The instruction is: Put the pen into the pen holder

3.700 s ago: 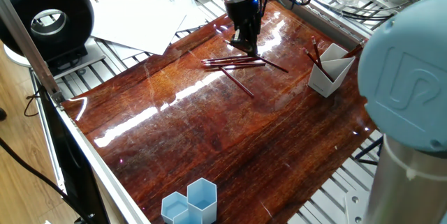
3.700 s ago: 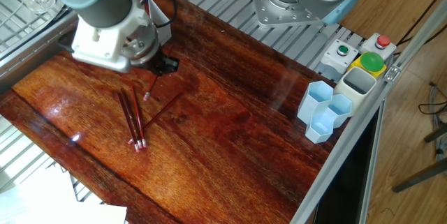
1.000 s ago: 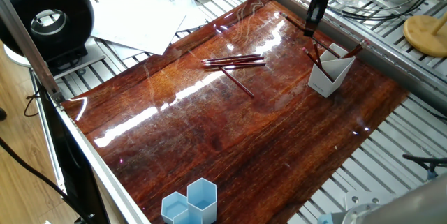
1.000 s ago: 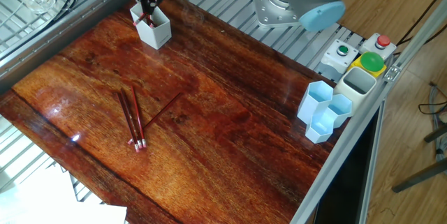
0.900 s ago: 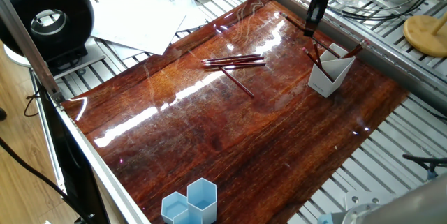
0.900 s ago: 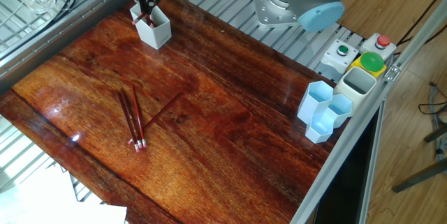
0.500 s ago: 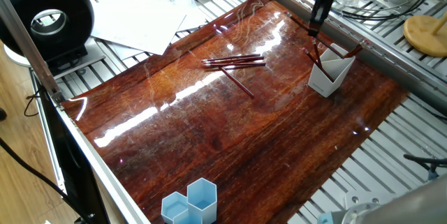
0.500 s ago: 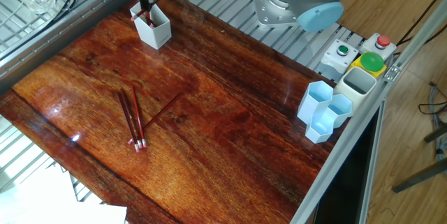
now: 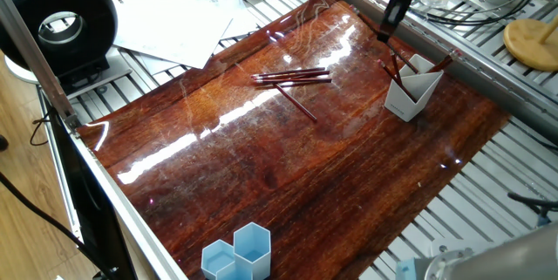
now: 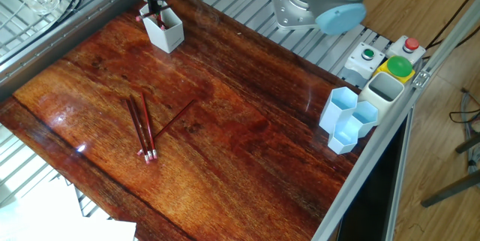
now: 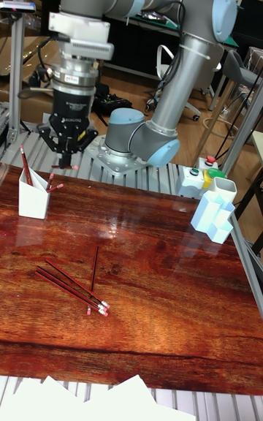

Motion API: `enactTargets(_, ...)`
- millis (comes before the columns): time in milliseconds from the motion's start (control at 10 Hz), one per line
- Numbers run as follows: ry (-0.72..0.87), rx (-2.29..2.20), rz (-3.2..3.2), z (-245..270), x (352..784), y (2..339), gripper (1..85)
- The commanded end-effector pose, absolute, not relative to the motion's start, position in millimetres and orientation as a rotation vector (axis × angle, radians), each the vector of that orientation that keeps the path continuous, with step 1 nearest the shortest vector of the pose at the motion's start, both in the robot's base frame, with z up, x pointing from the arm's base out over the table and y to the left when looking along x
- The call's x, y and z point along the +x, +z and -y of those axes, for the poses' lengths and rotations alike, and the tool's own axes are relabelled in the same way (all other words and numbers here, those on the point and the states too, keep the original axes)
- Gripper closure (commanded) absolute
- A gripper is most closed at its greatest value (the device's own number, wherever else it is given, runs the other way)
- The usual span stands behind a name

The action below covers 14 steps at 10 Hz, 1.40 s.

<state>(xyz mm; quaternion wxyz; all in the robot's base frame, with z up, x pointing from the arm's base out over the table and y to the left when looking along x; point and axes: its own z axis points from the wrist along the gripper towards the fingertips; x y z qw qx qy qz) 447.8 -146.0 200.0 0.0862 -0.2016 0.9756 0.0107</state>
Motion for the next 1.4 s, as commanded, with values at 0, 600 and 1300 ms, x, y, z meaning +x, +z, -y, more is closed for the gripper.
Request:
enactTargets(0, 0.030, -0.626, -2.793, 164, 448, 193, 84.7)
enactTargets(600, 0.048, -0.604, -2.766, 165, 440, 171, 84.7)
enactTargets(1300, 0.023, -0.507, -2.722, 172, 446, 168, 84.7)
